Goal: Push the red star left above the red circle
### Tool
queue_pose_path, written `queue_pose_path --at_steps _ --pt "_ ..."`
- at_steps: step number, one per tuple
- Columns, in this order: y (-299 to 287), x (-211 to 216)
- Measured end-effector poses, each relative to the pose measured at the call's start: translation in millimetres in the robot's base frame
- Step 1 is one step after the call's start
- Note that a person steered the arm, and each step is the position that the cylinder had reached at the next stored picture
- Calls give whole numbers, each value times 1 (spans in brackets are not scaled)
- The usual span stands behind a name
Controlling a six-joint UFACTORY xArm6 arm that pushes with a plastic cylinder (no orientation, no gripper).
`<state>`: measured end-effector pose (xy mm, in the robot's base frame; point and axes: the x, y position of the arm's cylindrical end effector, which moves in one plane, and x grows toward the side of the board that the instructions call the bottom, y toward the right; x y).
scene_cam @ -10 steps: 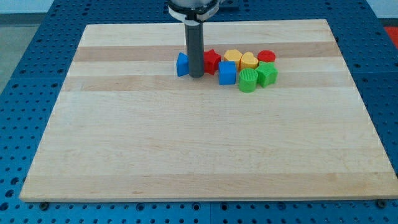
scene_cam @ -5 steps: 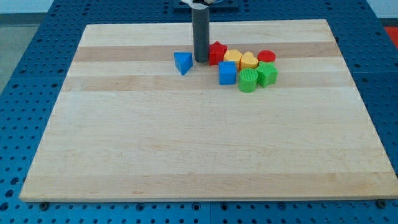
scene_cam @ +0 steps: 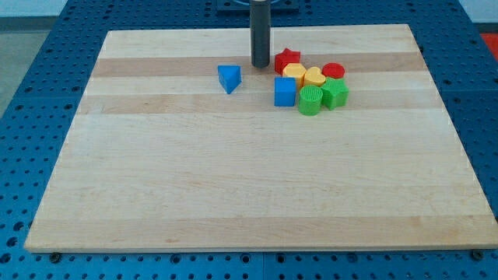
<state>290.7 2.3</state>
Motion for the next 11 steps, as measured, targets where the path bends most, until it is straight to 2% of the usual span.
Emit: queue_pose_path --at_steps 1,3,6,8,10,11 --pt "0 0" --pt "49 -10" --pt "56 -13" --pt "86 -13" --pt "77 -13" --pt "46 -13"
